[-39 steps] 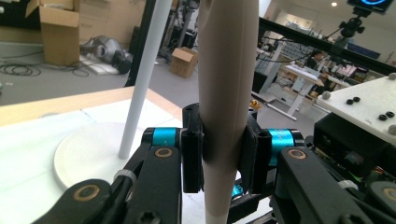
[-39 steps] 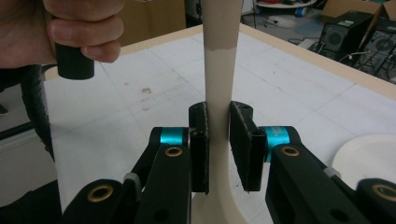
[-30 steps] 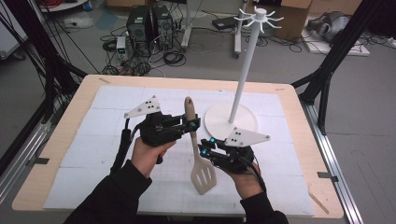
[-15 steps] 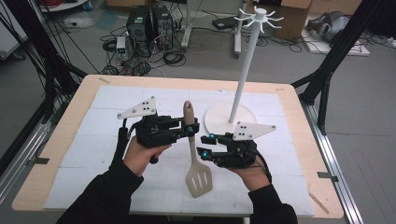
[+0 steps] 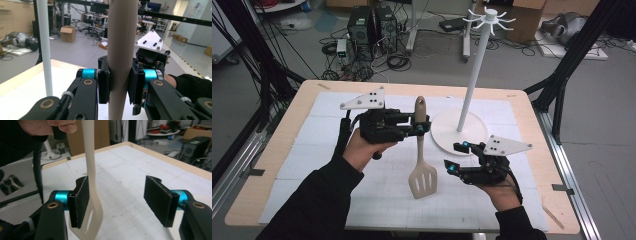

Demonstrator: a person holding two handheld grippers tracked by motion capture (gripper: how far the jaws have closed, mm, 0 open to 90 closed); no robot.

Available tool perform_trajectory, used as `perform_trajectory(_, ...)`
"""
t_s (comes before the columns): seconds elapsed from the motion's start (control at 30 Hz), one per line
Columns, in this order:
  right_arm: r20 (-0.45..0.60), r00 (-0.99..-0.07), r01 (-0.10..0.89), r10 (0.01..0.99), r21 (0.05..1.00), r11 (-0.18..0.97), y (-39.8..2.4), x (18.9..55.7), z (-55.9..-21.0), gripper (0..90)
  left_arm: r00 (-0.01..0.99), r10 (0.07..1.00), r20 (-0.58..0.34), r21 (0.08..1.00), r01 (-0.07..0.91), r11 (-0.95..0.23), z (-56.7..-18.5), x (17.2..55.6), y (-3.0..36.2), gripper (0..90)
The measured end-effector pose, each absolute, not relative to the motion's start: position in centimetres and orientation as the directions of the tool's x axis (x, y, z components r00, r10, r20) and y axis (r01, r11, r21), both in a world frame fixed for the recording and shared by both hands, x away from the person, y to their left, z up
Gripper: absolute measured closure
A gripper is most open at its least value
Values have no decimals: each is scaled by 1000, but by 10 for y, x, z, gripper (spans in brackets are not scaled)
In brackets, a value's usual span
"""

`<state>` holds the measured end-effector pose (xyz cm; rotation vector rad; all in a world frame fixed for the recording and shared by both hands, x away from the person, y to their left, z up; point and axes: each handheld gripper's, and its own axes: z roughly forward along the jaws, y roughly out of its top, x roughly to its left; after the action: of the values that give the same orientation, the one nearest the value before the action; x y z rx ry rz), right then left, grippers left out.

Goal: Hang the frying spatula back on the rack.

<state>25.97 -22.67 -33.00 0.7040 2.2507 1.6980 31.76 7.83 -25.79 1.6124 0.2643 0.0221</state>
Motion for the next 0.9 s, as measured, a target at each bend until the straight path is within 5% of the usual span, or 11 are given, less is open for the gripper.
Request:
perform_trajectory(0.3,119,-900,204,419,965,165,-222,267,-320,325,985,91,-150,987,154,-44,-255,318,67,740)
perform_trajectory(0.9,120,-971,150,205,979,135,-191,279,-297,537,992,-13,-128,989,127,-76,-259,314,62,738)
